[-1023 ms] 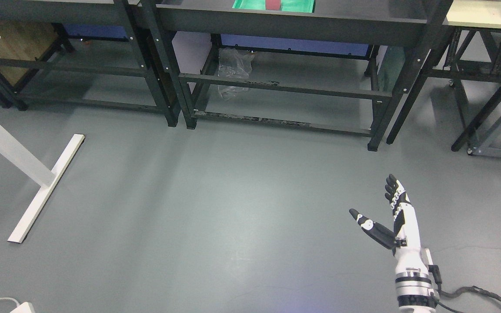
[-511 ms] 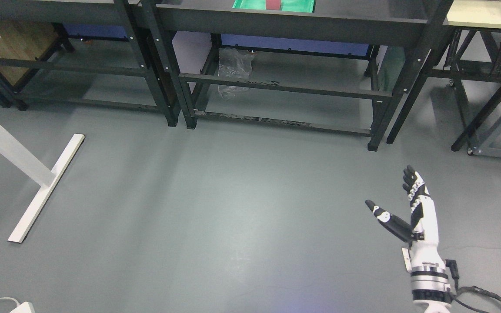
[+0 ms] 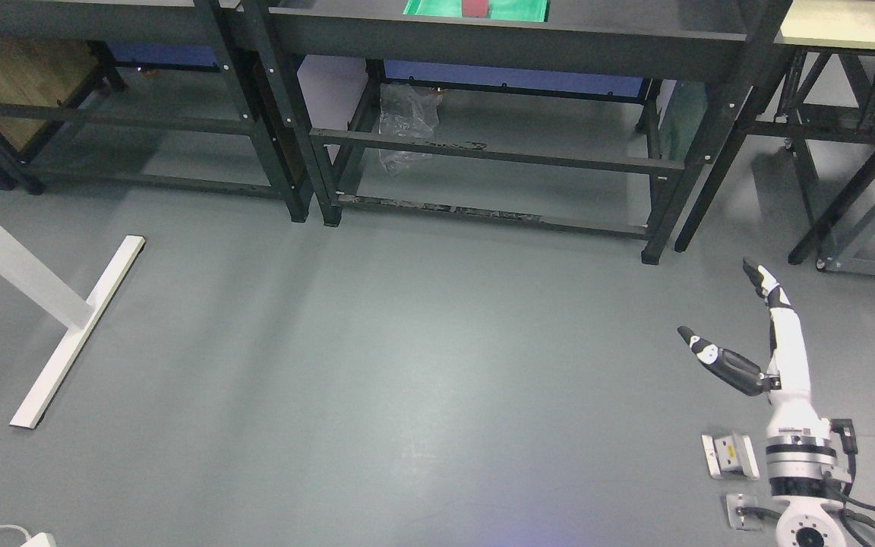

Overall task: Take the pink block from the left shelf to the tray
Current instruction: 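Raise the right hand while driving toward the black shelf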

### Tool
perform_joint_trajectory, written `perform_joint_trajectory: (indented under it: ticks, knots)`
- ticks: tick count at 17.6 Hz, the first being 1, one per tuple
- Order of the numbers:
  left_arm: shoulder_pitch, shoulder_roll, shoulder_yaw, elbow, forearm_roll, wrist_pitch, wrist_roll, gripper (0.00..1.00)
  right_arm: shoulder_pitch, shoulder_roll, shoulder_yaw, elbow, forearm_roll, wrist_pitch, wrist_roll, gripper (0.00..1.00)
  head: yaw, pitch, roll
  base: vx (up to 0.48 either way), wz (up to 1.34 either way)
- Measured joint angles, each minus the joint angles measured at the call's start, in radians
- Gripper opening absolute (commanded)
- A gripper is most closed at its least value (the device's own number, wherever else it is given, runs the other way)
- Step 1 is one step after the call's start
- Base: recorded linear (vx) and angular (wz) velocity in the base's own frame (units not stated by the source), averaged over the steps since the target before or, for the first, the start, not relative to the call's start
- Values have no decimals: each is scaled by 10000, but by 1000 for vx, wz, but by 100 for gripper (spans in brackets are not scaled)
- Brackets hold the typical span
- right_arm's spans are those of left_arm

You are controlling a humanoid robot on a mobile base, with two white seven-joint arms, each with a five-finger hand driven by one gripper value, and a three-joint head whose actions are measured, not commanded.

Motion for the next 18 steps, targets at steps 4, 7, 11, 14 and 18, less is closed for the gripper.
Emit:
perform_joint_trajectory:
  ticks: [4, 7, 11, 14, 18]
  knots:
    - [0, 0, 0, 0, 0, 0, 0, 100, -83, -209, -130, -53, 1202, 13, 332, 94, 0, 0, 0, 70, -15]
    - [0, 0, 0, 0, 0, 0, 0, 100, -88, -330, -234, -76, 1997, -37, 508, 100, 0, 0, 0, 109, -42]
    - [0, 0, 0, 0, 0, 0, 0, 100, -70, -433, -547, -112, 2884, -1059, 551, 98, 0, 0, 0, 126, -65]
    - [-2, 0, 0, 0, 0, 0, 0, 100, -75, -469, -720, -123, 3557, -1301, 511, 97, 0, 0, 0, 120, -47]
    - [-1, 0, 0, 0, 0, 0, 0, 100, -116, -247, -875, -135, 4640, -1409, -254, 96, 0, 0, 0, 74, 124]
